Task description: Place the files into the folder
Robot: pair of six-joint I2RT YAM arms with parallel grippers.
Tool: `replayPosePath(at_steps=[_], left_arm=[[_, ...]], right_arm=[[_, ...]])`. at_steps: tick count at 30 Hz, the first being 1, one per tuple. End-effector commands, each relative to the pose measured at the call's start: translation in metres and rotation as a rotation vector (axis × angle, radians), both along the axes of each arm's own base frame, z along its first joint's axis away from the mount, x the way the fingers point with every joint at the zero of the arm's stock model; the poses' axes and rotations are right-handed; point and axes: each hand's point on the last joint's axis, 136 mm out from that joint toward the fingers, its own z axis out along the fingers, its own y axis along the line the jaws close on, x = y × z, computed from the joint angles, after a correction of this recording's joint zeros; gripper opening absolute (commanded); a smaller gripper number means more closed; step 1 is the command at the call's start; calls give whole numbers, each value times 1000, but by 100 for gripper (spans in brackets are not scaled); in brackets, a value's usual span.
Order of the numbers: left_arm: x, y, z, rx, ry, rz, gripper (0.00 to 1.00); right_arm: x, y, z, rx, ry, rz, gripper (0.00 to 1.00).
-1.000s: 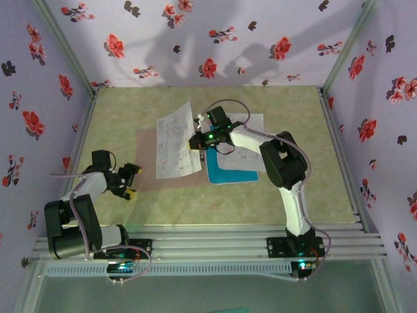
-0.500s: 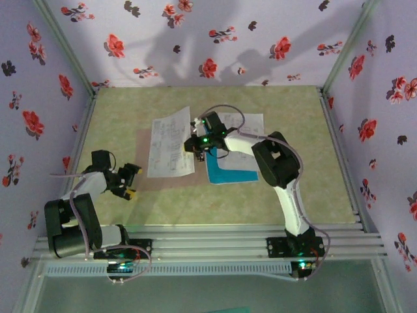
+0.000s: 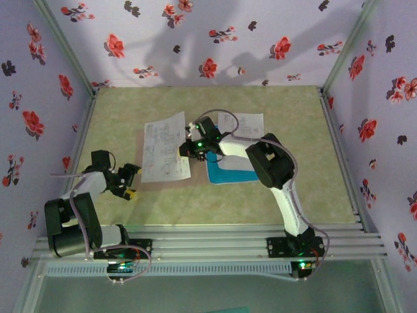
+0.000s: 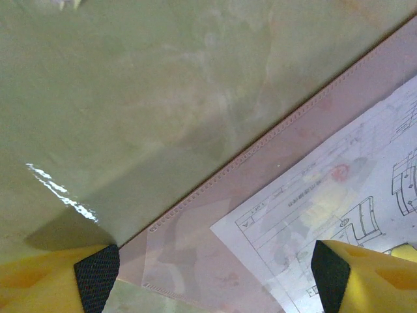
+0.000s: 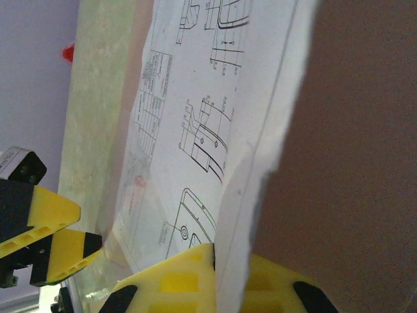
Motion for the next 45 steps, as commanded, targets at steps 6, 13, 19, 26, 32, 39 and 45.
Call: replayPosePath(at_steps=[6, 13, 19, 26, 32, 39, 45], left_arm=[[-6, 3, -23, 29, 30, -12, 82], [-6, 3, -25, 27, 32, -12, 82], [-5, 3, -24, 26, 30, -13, 83], [-4, 3, -24, 25, 28, -13, 82], [-4, 3, -25, 24, 28, -13, 82], [-5, 3, -25, 24, 28, -14, 82], [-4, 3, -25, 24, 29, -16, 82]], right_arm=[[-8, 14, -4, 7, 7, 14, 0], [-12, 19, -6, 5, 15, 36, 0], [-17, 21, -7, 8, 23, 48, 0], [-22, 29, -9, 6, 31, 64, 0], [-27, 29, -13, -4, 41, 71, 0], [-30, 20, -14, -32, 38, 92, 0], [-23, 10, -12, -50, 38, 96, 0]])
